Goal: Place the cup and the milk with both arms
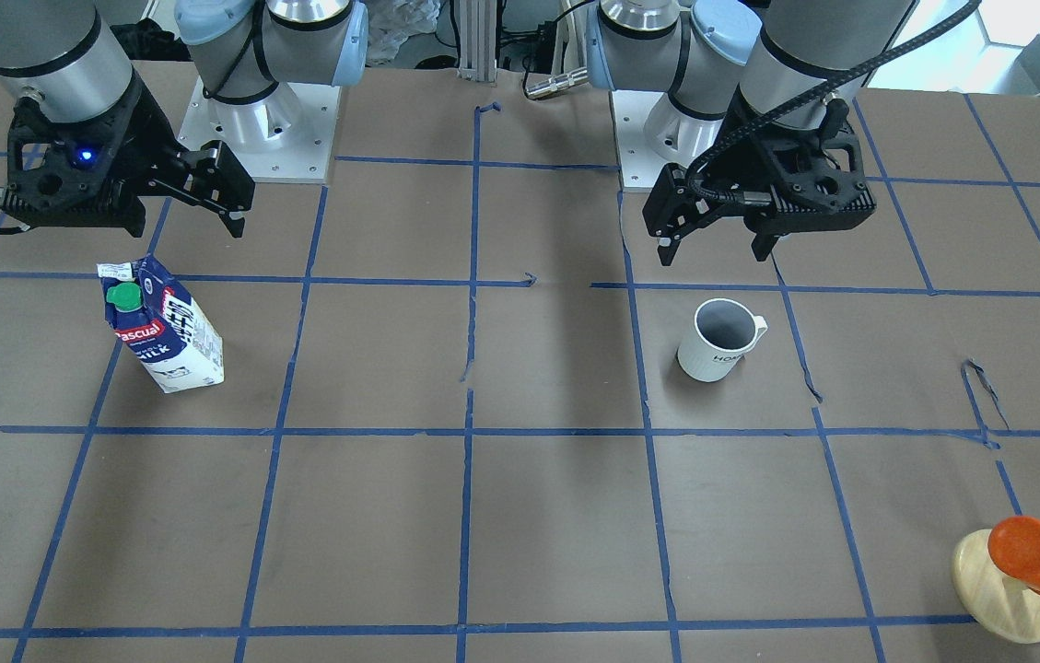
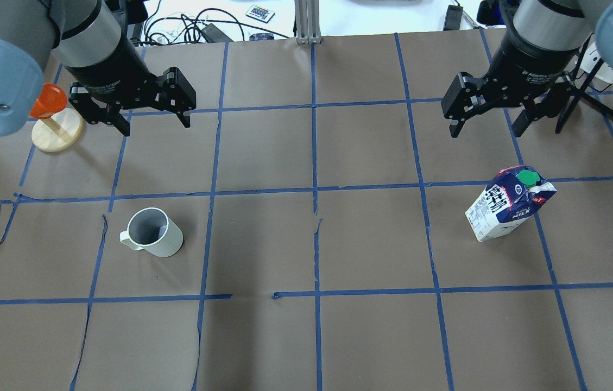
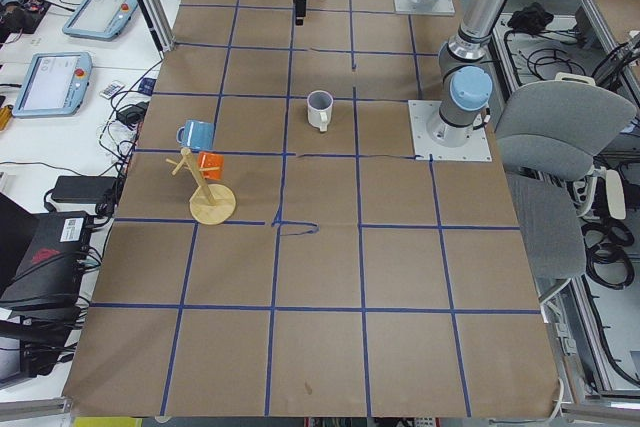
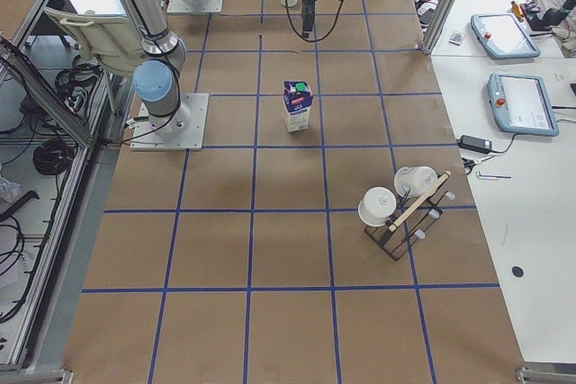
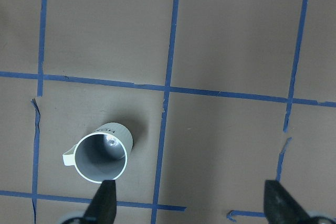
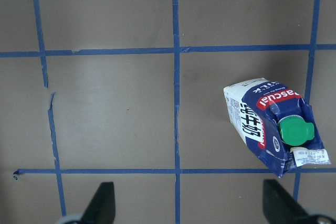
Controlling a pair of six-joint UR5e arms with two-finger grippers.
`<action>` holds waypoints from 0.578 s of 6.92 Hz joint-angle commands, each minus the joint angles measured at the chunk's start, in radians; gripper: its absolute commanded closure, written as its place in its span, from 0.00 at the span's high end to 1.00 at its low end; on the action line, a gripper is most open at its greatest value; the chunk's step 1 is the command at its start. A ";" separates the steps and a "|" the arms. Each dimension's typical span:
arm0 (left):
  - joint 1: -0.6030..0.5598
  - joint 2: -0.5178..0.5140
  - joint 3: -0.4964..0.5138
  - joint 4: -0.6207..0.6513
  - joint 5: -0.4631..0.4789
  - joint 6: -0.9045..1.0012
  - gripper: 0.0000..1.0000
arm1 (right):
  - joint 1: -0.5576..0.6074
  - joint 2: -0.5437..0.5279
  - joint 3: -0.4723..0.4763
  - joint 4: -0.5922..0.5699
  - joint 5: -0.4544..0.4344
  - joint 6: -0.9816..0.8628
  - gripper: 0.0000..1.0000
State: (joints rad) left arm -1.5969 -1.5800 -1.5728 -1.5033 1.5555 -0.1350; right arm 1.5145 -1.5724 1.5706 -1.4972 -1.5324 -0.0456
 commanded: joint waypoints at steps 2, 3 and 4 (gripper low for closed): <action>0.000 0.000 0.000 0.000 0.000 0.000 1.00 | -0.002 0.000 -0.001 -0.005 0.000 0.006 1.00; -0.002 0.000 -0.001 0.000 0.000 0.000 1.00 | -0.002 0.000 -0.003 -0.006 0.000 0.006 1.00; 0.000 0.000 -0.001 0.000 0.000 0.000 1.00 | 0.000 0.000 -0.001 -0.006 0.000 0.006 1.00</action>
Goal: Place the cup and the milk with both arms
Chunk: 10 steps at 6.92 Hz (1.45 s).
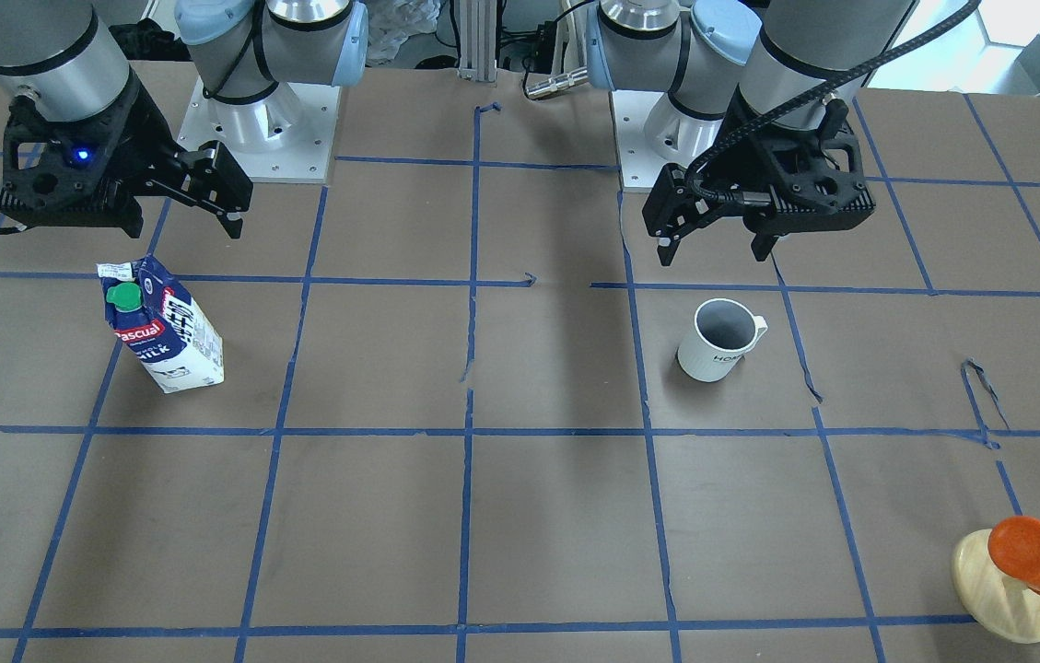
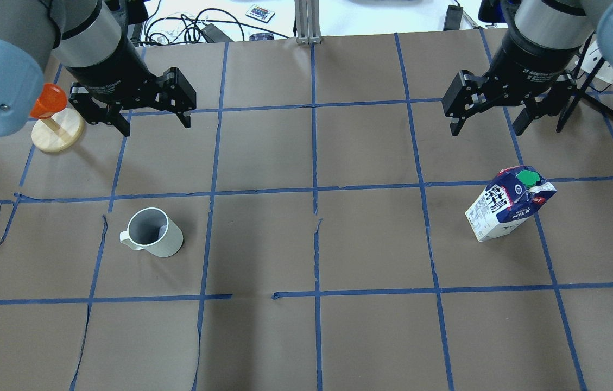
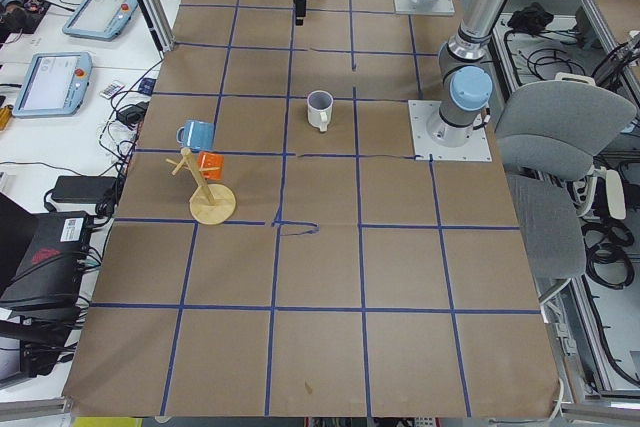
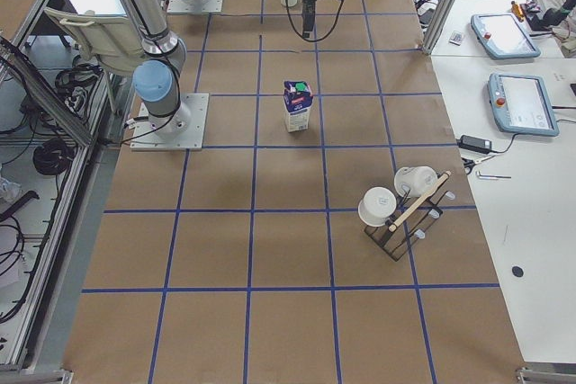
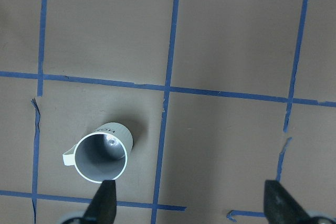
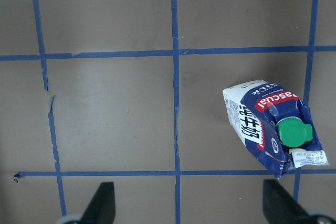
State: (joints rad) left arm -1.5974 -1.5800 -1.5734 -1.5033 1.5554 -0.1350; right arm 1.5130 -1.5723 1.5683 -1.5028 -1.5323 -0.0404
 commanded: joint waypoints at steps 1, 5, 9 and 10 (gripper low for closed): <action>0.000 0.000 -0.001 0.000 0.000 0.000 1.00 | 0.000 0.000 0.004 0.003 -0.003 0.001 1.00; -0.006 -0.002 -0.028 0.000 -0.002 0.000 1.00 | -0.005 -0.002 -0.002 -0.003 -0.065 -0.013 1.00; -0.012 0.021 -0.140 0.001 0.002 -0.002 1.00 | -0.112 0.038 0.010 0.009 -0.166 -0.139 1.00; 0.000 0.021 -0.190 0.012 0.017 0.008 1.00 | -0.169 0.043 0.022 0.001 -0.160 -0.326 1.00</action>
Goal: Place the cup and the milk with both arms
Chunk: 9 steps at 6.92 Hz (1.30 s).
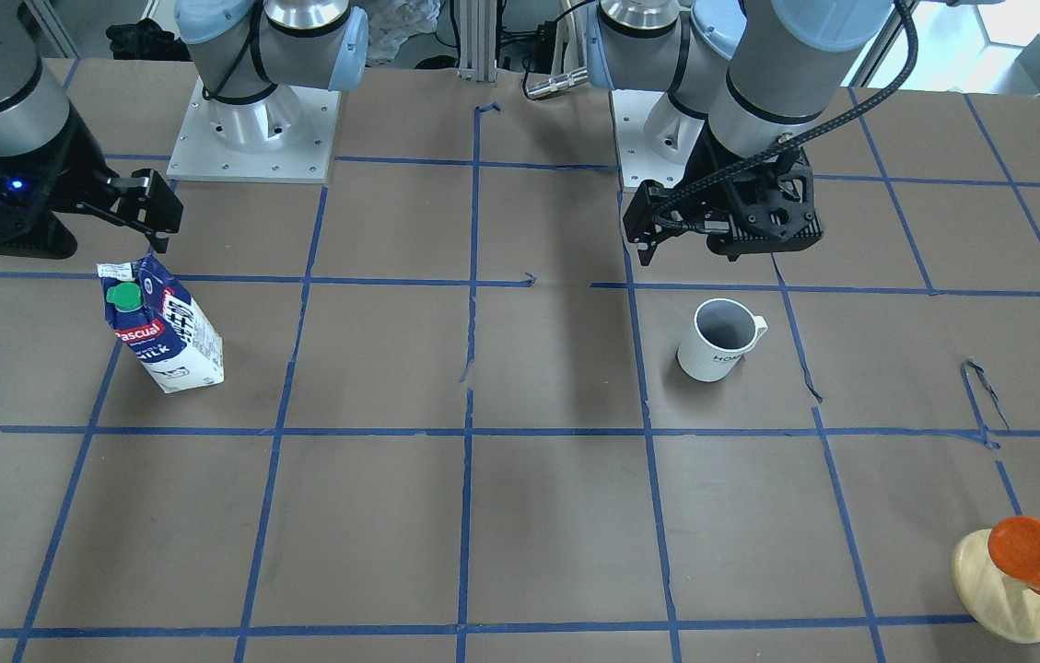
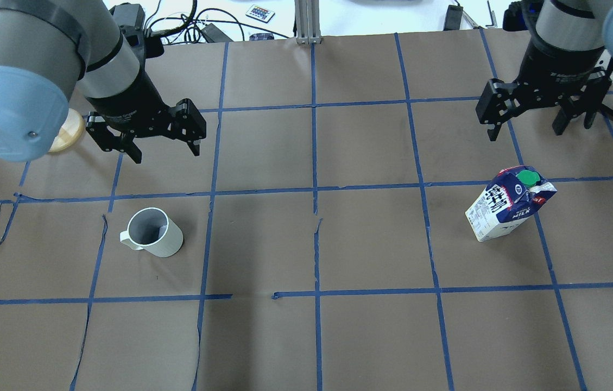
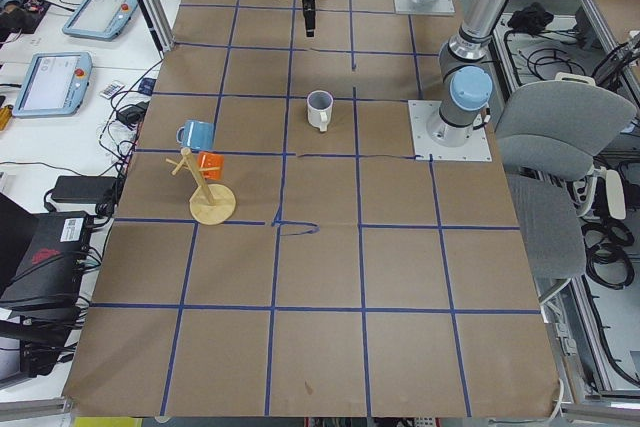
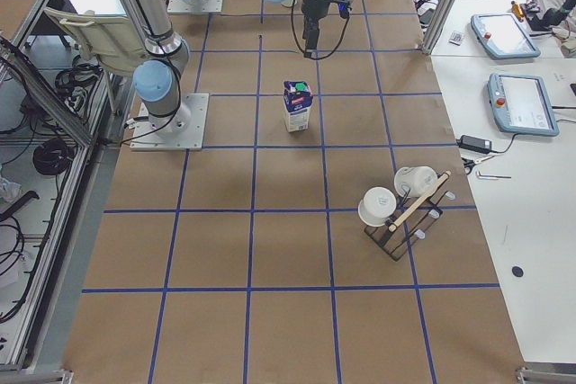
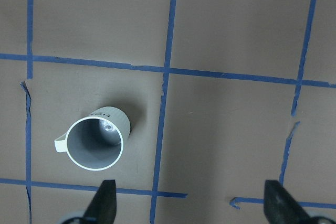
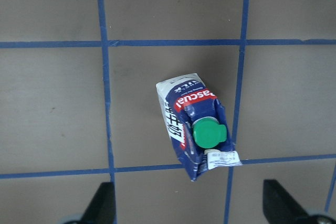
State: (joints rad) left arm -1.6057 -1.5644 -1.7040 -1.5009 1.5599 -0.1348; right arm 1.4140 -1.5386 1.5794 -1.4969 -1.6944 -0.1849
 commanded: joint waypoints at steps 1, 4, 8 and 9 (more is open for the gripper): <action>0.027 -0.020 -0.131 0.112 0.018 0.058 1.00 | -0.084 0.024 0.045 -0.072 0.001 -0.198 1.00; 0.119 -0.049 -0.395 0.435 0.095 0.179 1.00 | -0.084 0.026 0.174 -0.163 0.004 -0.221 1.00; 0.115 -0.098 -0.413 0.442 0.089 0.184 0.23 | -0.089 0.031 0.232 -0.212 0.044 -0.254 1.00; 0.106 -0.101 -0.410 0.442 0.091 0.182 0.00 | -0.089 0.040 0.252 -0.286 0.041 -0.261 1.00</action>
State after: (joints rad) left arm -1.4906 -1.6586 -2.1158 -1.0584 1.6494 0.0481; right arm 1.3269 -1.5062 1.8067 -1.7102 -1.6524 -0.4358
